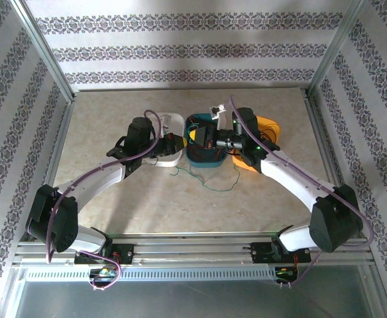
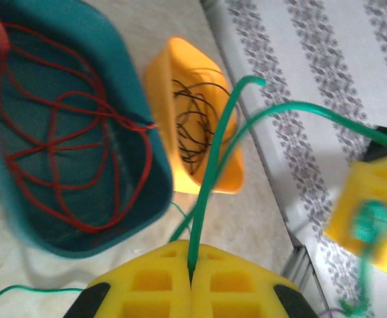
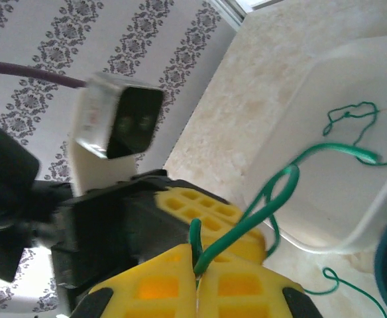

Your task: Untangle the cables

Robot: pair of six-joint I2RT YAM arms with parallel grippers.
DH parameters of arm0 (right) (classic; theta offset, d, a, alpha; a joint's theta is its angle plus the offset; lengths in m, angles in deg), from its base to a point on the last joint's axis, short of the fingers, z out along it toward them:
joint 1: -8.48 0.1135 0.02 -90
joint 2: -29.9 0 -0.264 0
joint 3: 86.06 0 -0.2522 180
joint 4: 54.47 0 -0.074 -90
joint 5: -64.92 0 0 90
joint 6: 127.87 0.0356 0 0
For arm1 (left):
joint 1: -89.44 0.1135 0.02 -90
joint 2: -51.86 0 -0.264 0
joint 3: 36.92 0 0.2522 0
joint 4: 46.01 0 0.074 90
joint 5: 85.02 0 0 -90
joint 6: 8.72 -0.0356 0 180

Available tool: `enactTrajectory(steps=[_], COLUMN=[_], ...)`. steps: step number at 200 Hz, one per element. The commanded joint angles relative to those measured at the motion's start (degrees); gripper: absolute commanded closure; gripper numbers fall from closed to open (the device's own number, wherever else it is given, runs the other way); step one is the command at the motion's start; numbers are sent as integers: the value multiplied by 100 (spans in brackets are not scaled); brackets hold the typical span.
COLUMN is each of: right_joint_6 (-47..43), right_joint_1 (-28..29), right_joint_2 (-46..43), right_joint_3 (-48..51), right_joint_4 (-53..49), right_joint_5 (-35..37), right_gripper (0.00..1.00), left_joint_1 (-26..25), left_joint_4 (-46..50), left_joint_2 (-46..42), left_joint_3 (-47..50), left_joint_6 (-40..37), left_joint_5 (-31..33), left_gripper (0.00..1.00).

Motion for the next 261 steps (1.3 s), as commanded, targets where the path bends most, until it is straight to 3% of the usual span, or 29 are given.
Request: enactTrajectory(steps=[1,22,34,53,84,107,133,148,163,190,212,242,261], right_joint_6=[-44,-29,-18,-29,89,141,219,202,155,106,31,21,70], right_joint_1=[106,131,139,140,220,322,441,509,540,463,399,269,124], right_joint_2=[319,755,1061,1633,2579,3133,3447,3496,3433,3013,2405,1285,653], right_joint_3=[-389,-618,-781,-1172,-1867,-2306,-2525,-2546,-2515,-2212,-1731,-551,227], right_joint_4=[332,347,351,314,235,12,-251,-279,-347,-353,-352,-424,-594], right_joint_5=[56,264,409,445,474,696,1009,971,977,1211,1408,1703,1892], right_gripper=[100,100,100,100,100,99,93,70,61,57,58,57,57], left_joint_1=[251,481,556,599,604,638,638,640,638,633,566,157,-329], left_joint_4=[56,111,270,856,2263,2736,2795,2752,2714,2638,2315,2453,2773], left_joint_2=[-67,-390,-626,-1030,-1470,-1539,-1638,-1661,-1631,-1543,-1414,-993,-661], left_joint_3=[317,471,496,355,-50,-202,-150,-89,-82,-94,-35,-91,-132], left_joint_6=[368,286,104,-303,-647,-889,-900,-846,-899,-1157,-1533,-1964,-2351], left_joint_5=[356,888,1304,2214,4254,4771,4716,4633,4521,4238,3362,2210,1852], left_gripper=[91,47,36,29,27,26,26,26,26,26,26,26,26])
